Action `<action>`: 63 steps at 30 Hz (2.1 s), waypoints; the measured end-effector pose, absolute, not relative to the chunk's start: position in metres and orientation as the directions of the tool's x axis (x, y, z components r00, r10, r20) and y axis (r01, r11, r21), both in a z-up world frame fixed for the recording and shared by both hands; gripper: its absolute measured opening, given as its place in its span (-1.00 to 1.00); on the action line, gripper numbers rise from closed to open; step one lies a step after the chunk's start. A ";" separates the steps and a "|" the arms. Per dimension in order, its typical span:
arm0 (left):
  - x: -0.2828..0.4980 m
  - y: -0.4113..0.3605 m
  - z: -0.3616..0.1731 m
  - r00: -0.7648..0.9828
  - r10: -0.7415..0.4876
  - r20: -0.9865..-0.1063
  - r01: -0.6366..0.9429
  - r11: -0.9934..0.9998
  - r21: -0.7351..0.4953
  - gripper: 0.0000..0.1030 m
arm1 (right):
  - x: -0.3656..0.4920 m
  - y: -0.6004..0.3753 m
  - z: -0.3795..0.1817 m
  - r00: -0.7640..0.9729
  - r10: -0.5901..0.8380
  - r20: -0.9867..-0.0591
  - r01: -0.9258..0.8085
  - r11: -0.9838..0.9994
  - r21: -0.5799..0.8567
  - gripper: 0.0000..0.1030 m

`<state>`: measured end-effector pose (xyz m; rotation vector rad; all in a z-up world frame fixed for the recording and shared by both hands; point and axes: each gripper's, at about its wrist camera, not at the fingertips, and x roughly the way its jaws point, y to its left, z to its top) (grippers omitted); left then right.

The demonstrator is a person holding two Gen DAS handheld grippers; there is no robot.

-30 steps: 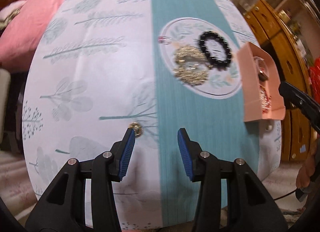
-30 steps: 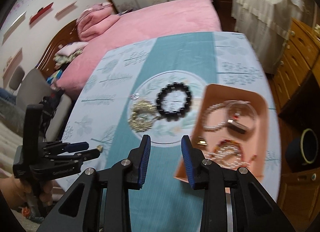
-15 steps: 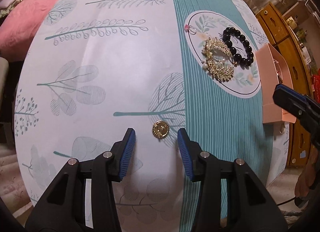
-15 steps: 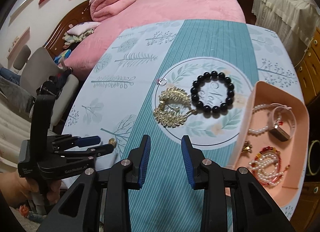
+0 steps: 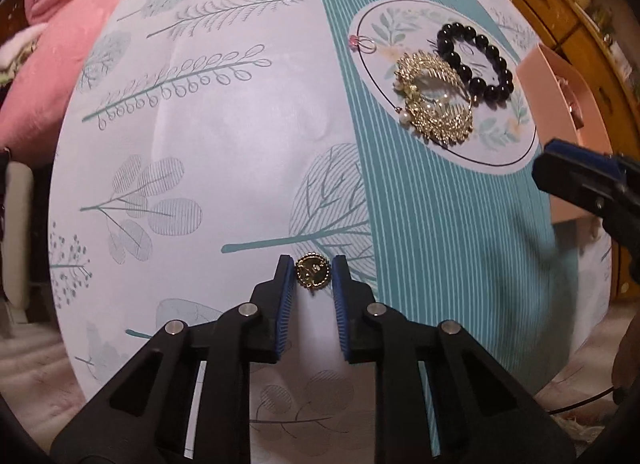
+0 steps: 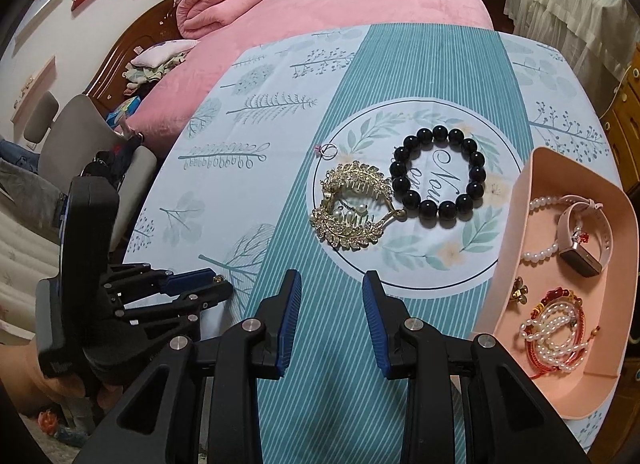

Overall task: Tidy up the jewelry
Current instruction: 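Move the left gripper to the round gold earring and close on it, then grasp the gold leaf hair comb with the right gripper, then carry the gold earring and hair comb into the peach tray and release both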

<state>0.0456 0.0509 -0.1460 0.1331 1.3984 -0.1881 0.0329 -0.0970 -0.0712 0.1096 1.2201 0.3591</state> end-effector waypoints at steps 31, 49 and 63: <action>0.072 0.123 -0.129 0.182 -0.169 -0.969 0.130 0.981 -0.146 -0.68 | 0.124 -0.032 -0.121 0.238 0.210 -0.948 -0.155 0.972 0.177 -0.60; 0.082 0.112 -0.114 0.200 -0.188 -0.962 0.197 0.969 -0.148 -0.68 | 0.098 -0.025 -0.087 0.297 0.235 -0.925 -0.190 0.964 0.184 -0.86; 0.084 -0.013 -0.061 0.235 -0.279 -0.931 0.410 0.897 -0.165 -0.68 | -0.004 -0.133 -0.008 0.489 0.099 -0.867 -0.054 0.995 0.084 -0.86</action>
